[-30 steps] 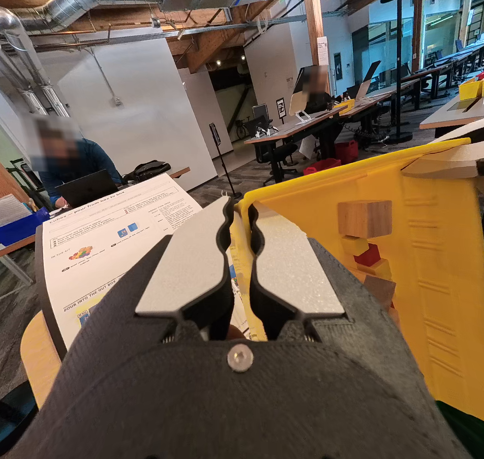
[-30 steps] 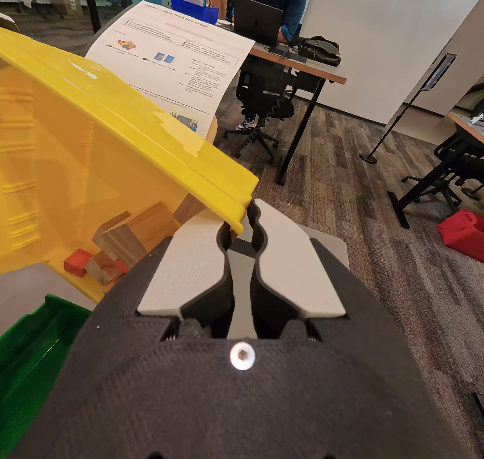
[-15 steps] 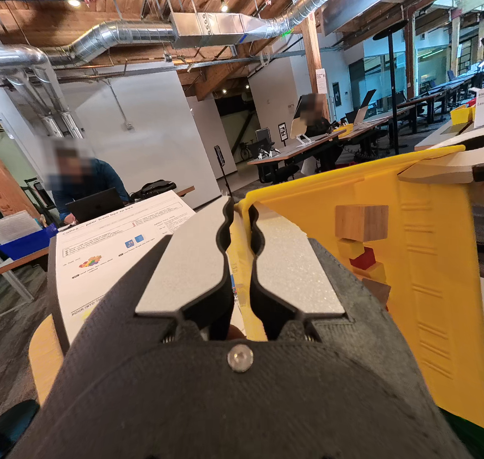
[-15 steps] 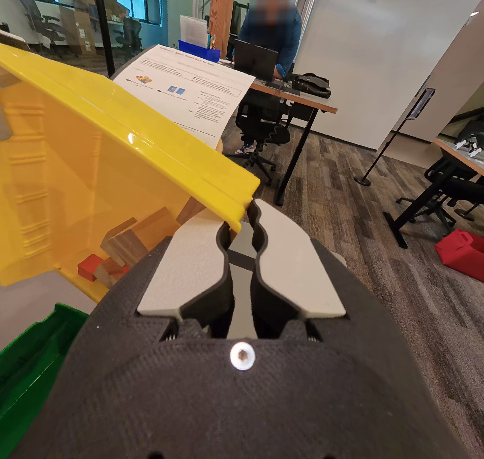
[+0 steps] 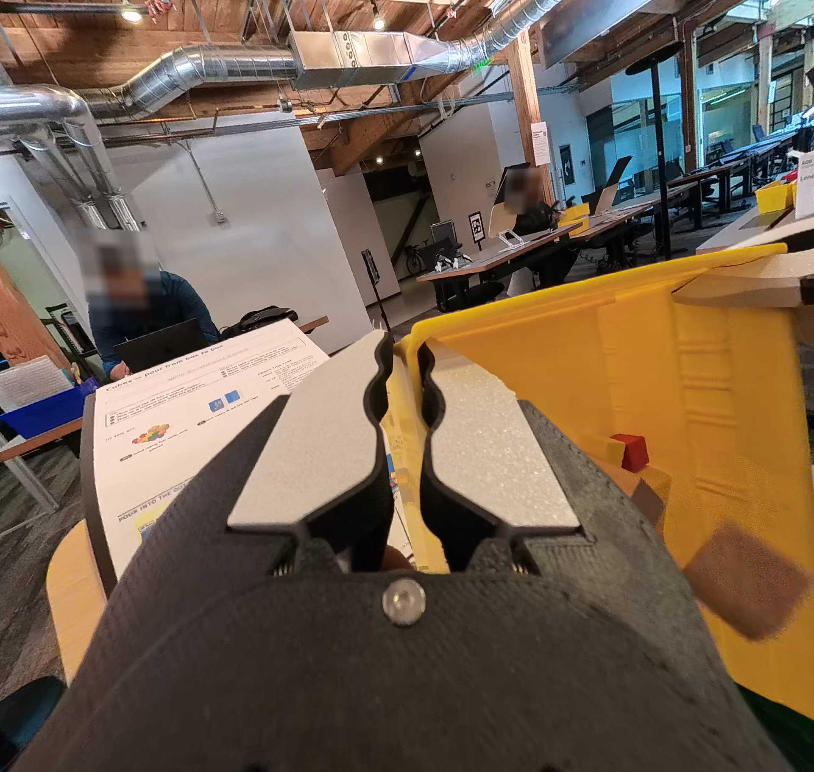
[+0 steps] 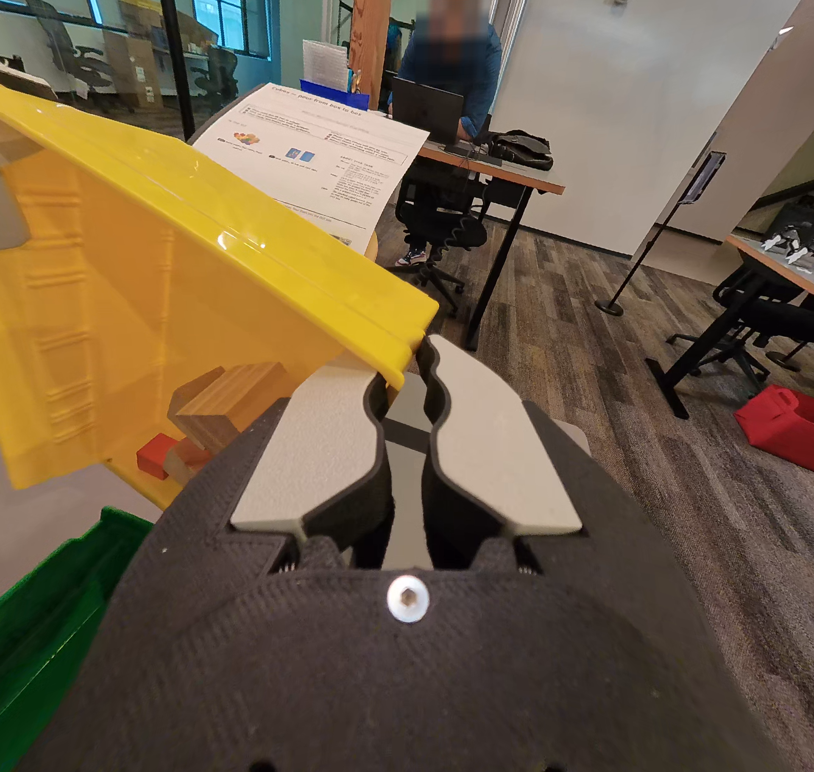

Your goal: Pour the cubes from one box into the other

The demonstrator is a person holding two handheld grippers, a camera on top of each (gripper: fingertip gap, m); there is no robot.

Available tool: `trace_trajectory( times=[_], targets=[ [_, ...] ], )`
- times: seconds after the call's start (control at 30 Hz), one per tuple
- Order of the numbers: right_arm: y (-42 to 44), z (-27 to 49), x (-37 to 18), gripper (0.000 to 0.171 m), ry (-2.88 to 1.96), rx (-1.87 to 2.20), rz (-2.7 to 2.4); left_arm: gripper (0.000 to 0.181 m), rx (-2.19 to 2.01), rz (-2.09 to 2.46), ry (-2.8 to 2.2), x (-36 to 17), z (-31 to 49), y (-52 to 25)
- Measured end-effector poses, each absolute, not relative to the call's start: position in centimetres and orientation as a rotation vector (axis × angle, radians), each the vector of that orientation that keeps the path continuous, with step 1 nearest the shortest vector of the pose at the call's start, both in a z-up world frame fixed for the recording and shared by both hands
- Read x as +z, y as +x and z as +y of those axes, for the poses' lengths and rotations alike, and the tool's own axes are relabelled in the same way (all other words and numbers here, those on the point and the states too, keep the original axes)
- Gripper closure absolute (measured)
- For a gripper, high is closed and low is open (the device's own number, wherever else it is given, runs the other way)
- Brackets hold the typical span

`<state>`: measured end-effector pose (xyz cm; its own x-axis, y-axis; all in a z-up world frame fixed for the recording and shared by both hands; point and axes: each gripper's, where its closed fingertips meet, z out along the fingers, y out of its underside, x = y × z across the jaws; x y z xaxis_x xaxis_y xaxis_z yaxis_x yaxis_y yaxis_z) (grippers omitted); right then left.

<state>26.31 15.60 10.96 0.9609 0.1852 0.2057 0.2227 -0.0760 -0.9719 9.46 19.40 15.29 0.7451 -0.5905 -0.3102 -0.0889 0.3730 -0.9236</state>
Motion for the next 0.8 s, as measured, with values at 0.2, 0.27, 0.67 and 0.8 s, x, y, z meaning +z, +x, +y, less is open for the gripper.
trace_trajectory(
  times=[0.2, 0.27, 0.67, 0.8],
  targets=[
    [26.38, 15.63, 10.62, 0.164, -1.646, -0.024, -0.296, 0.171, -0.356, 0.698, -1.156, 15.08, 19.52, 9.59],
    [26.4, 15.58, 10.62, 0.164, -1.638, -0.02, -0.292, 0.171, -0.355, 0.7, -1.151, 15.08, 19.48, 9.63],
    [26.02, 14.81, 10.99, 0.164, -1.581, -0.034, -0.29, 0.171, -0.361, 0.684, -1.101, 15.02, 18.8, 9.2],
    [25.91, 14.94, 10.8, 0.164, -1.584, -0.032, -0.287, 0.171, -0.369, 0.677, -1.102, 14.75, 19.04, 9.12]
  ],
)
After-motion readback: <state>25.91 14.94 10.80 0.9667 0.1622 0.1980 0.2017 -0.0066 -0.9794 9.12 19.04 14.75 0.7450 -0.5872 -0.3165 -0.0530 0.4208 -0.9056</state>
